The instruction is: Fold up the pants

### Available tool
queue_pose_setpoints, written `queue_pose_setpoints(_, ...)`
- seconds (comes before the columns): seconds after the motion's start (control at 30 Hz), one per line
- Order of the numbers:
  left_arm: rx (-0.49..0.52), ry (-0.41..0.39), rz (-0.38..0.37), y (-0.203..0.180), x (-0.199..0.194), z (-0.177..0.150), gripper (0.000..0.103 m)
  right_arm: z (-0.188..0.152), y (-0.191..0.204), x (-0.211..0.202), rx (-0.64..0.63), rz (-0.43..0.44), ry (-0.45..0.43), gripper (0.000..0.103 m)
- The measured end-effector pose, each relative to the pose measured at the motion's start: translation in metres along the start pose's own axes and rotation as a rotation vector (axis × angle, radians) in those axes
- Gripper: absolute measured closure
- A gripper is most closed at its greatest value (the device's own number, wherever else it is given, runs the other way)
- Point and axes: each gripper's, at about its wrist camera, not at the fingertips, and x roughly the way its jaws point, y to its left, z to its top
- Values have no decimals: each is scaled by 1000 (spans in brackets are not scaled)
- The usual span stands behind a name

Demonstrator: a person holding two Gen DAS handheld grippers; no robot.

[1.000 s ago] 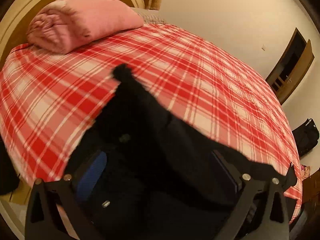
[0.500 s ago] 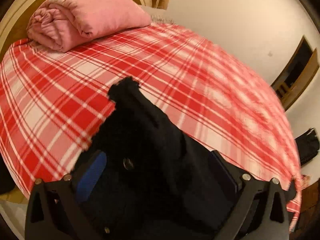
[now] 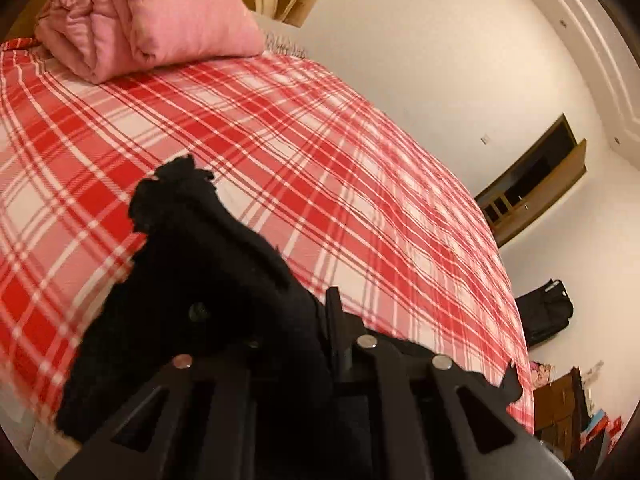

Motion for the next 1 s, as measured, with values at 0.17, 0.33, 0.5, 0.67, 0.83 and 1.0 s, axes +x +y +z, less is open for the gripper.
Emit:
queue_pose_setpoints(0.17,33,15,66,12,-21,-26,91,-27,35,-1,-56,33,80,100)
queue_pose_setpoints(0.33,39,74,139,33,-13,-58,92,-55,51,23,-69,54,163,100)
queue_pose_setpoints(0.5,55,81,229,47,0,-72,90,-75,58,43,-66,58,220,99)
queue_pose_setpoints(0.67,104,78,304,54,6,-85,76,-86,56,52,-41,68,239,95)
queue_pose_setpoints(0.83,72,96,280,68,-7,-75,59,-67,17,36,108,237,235,76)
queue_pose_setpoints(1.0,76,-58,514,72,-48,-52,29,-26,-49,-2,261,297,1,24)
